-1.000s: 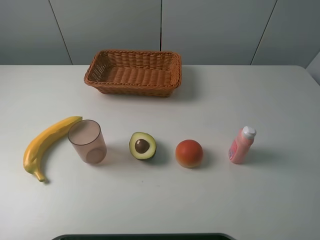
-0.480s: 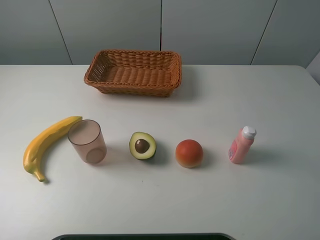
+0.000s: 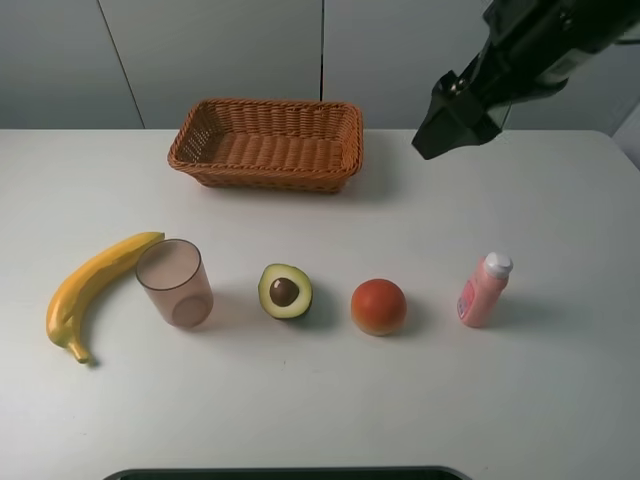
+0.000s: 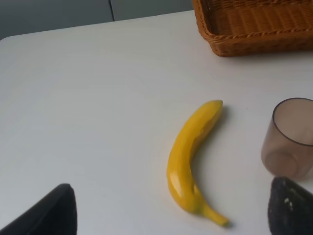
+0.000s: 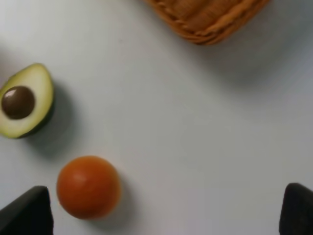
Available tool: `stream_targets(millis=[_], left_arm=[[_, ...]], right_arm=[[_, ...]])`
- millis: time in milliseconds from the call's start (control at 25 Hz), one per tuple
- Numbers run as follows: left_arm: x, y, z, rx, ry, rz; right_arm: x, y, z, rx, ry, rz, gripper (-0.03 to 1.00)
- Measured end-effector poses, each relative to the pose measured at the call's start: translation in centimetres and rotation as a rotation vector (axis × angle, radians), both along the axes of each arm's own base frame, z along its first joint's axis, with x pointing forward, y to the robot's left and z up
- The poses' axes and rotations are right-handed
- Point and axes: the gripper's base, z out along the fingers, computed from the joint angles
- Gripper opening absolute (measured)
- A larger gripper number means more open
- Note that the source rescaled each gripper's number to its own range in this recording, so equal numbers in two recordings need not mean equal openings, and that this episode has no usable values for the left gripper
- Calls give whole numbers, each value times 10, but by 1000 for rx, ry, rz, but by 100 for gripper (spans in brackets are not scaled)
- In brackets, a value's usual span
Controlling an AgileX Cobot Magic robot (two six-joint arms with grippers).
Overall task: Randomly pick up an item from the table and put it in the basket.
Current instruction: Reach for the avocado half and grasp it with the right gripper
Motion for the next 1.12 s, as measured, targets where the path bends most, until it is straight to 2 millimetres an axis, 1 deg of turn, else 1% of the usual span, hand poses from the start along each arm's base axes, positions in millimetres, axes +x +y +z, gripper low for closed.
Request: stream_targets(millis=[160,240,320,440,560,760,960,1120], left_arm=[[0,0,0,-6,1,3],[0,0,0,-6,1,3],[0,0,0,-6,1,3],[0,0,0,-6,1,3],[0,0,0,-6,1,3],[0,0,0,-6,1,3],[0,0,0,-6,1,3],[0,0,0,-6,1,3]], right_arm=[[-5,51,-37,-50,76,91,100],[-7,71,-54,-49,96,98,100],[-11,88,-70,-47,125,80,100],[-14,106,-94,-59,175,42,100],[-23,121,-109,-61,213,3,100],[-34,145,-129,-28,229,-64,100],[-37,152,-156,-69,265,-77,100],[-34,153,-170,-92,257,-74,100]])
